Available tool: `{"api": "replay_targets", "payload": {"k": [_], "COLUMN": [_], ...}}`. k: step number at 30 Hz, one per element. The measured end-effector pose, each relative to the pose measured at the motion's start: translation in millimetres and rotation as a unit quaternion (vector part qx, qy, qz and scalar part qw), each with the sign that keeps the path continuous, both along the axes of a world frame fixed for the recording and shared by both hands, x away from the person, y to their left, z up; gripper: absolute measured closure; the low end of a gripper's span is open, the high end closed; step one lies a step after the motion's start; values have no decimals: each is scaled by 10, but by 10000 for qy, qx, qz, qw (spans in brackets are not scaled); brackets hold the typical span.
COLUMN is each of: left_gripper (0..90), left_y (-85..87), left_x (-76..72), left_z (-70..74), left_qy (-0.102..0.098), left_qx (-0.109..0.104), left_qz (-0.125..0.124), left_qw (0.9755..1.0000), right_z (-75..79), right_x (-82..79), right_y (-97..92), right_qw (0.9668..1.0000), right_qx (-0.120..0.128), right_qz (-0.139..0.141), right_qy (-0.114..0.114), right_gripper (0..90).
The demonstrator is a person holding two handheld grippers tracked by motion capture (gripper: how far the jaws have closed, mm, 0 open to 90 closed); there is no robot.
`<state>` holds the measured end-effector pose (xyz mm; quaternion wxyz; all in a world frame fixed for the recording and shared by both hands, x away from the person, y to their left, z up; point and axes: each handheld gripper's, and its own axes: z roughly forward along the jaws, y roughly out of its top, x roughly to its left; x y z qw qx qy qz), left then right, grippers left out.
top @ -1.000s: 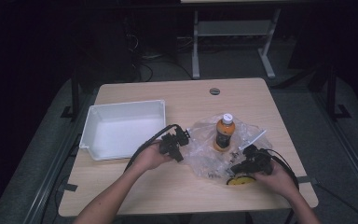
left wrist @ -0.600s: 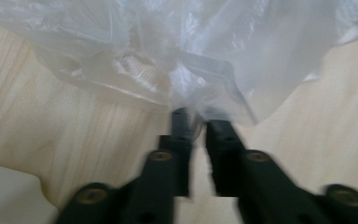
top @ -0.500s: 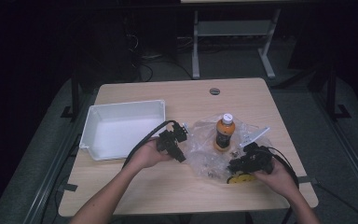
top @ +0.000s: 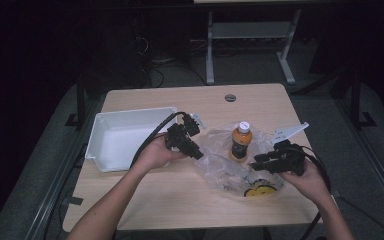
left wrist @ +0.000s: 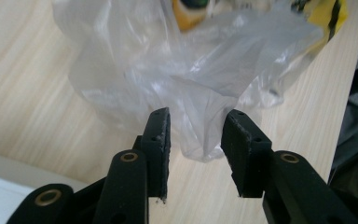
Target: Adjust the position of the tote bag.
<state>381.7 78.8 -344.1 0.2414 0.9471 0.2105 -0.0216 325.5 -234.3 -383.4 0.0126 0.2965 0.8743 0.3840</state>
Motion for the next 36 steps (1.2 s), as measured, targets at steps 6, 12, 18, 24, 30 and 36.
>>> {"api": "replay_targets", "payload": {"k": [6, 12, 18, 24, 30, 36], "left_gripper": [575, 599, 599, 698, 893, 900], "left_y": [-19, 21, 62, 41, -86, -113], "left_x": [68, 7, -24, -69, -98, -124], "left_z": [196, 196, 49, -77, -273, -462], "left_qy": [-30, -67, 60, 151, 307, 364], "left_qx": [-315, -165, -145, -117, 88, 307], "left_qz": [10, -91, -62, -141, -375, -455], "left_qw": [9995, 9998, 9999, 9997, 9988, 9978], "right_z": [80, 66, -27, -181, -305, -385], "right_x": [154, 148, 61, 61, 107, 103], "right_y": [-122, -140, 22, 271, 506, 577], "right_qw": [9996, 9997, 9997, 9989, 9965, 9937], "right_qx": [37, 108, 191, 34, -447, -706], "right_qz": [-278, -209, 149, 386, 612, 752], "right_qy": [-14, 49, 85, 246, 356, 431], "right_gripper": [602, 606, 606, 613, 828, 869]}}
